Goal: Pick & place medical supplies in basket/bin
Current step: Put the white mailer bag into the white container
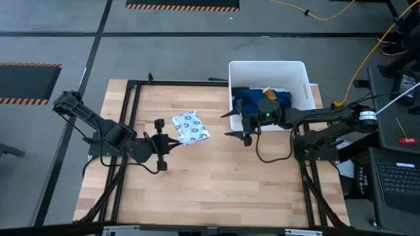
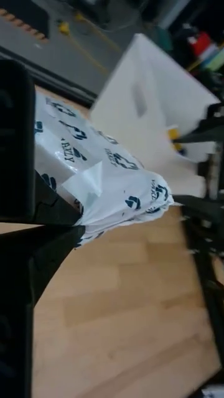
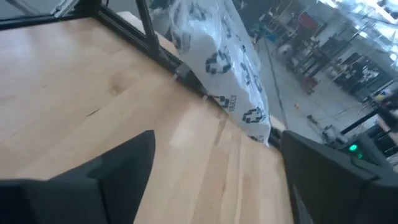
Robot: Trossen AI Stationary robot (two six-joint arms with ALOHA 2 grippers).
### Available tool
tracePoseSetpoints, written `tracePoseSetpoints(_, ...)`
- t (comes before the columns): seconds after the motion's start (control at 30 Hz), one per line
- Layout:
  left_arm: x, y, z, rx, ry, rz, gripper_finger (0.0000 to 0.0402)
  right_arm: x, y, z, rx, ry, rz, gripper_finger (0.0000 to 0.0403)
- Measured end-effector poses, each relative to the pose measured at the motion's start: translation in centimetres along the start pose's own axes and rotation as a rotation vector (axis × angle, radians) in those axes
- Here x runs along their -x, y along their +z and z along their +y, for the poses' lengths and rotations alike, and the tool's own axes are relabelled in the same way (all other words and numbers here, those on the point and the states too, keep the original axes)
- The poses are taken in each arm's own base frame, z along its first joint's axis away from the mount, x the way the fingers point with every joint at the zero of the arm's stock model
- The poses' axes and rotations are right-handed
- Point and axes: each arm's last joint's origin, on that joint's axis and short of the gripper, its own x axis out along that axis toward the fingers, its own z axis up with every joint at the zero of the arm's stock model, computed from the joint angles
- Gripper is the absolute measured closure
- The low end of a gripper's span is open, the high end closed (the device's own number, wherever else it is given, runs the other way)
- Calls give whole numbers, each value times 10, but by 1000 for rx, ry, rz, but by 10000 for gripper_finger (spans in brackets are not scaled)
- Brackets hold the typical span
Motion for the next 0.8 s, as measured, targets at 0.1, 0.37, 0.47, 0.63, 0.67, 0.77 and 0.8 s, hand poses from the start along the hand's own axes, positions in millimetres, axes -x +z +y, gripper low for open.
tracePoseSetpoints(0.1, 0, 6, -1, -26, -13, -46, 400, -1, 4, 3, 78, 4, -17, 53)
tracePoseSetpoints(0.37, 0, 12, -2, -12, -39, -103, 400, -12, 9, 9, 187, -16, -97, 52)
tracePoseSetpoints(0.47, 0, 15, -3, -17, -55, -126, 400, -22, 4, 10, 193, -30, -115, 52)
tracePoseSetpoints(0.63, -1, 18, -5, -33, -74, -145, 400, -36, -2, 11, 249, -83, -169, 52)
tracePoseSetpoints(0.67, -1, 18, -5, -33, -82, -146, 400, -39, -3, 11, 263, -88, -172, 52)
tracePoseSetpoints(0.77, -1, 18, -5, -29, -88, -152, 400, -45, -7, 12, 291, -110, -193, 52)
tracePoseSetpoints(0.8, -1, 19, -5, -25, -88, -157, 400, -47, -8, 13, 293, -116, -199, 52)
